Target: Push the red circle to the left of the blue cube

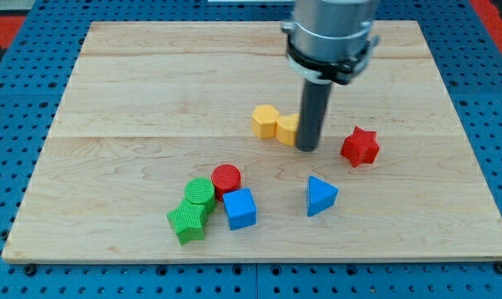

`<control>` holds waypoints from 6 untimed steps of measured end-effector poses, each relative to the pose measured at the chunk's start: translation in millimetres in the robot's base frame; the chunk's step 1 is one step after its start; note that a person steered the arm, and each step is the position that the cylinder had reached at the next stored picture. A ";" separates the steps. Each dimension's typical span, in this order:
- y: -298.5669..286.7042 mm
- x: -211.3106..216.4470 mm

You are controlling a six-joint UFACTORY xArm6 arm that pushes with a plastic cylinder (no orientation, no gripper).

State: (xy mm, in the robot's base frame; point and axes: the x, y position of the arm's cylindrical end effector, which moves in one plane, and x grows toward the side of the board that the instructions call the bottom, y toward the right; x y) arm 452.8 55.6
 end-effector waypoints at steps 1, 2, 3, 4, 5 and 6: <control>-40.8 -23.9; -63.4 -23.8; -77.4 36.1; -96.5 72.0; -130.3 81.3; -141.6 82.6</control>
